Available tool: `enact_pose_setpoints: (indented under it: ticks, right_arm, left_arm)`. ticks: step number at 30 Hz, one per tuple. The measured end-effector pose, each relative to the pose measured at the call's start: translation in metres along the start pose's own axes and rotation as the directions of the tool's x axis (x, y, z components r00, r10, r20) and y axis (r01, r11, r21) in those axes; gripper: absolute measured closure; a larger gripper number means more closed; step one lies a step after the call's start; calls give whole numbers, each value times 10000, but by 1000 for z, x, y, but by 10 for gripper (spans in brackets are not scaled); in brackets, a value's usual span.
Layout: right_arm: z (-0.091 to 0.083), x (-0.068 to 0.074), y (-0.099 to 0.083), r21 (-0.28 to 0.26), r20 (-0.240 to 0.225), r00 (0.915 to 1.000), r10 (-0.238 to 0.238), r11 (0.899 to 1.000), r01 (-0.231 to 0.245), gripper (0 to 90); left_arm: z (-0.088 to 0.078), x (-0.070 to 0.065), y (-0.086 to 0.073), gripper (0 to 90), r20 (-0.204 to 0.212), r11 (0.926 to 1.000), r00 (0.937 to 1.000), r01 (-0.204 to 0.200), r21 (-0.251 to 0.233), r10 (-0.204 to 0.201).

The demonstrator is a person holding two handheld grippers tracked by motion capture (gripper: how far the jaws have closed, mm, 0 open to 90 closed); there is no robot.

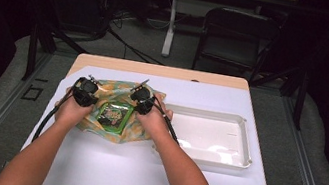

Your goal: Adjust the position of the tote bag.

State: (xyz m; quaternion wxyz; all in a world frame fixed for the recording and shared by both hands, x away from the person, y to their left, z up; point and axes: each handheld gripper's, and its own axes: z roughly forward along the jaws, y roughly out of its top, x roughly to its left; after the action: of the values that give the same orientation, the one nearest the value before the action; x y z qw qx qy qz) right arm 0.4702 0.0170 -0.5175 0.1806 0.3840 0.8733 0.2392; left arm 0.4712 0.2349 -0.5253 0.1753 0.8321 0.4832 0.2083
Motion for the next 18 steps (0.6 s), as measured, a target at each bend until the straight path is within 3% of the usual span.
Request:
enact_pose_setpoints:
  ticks: [8, 16, 18]
  right_arm:
    - [-20, 12, 5, -935, -458, 9985, -284, 9953, 240, 688]
    - [-44, 18, 8, -1463, -1003, 9940, -432, 9888, 282, 675]
    - [-57, 23, 7, -1614, -1120, 9903, -824, 9848, 637, 677]
  left_arm:
    - [-6, -1, 0, 842, 59, 9999, 10000, -61, -147, 62]
    - [-9, 0, 0, 815, 173, 9997, 9998, -32, -234, 37]
    - [-12, 0, 0, 814, 207, 9994, 9998, -20, -334, 27]
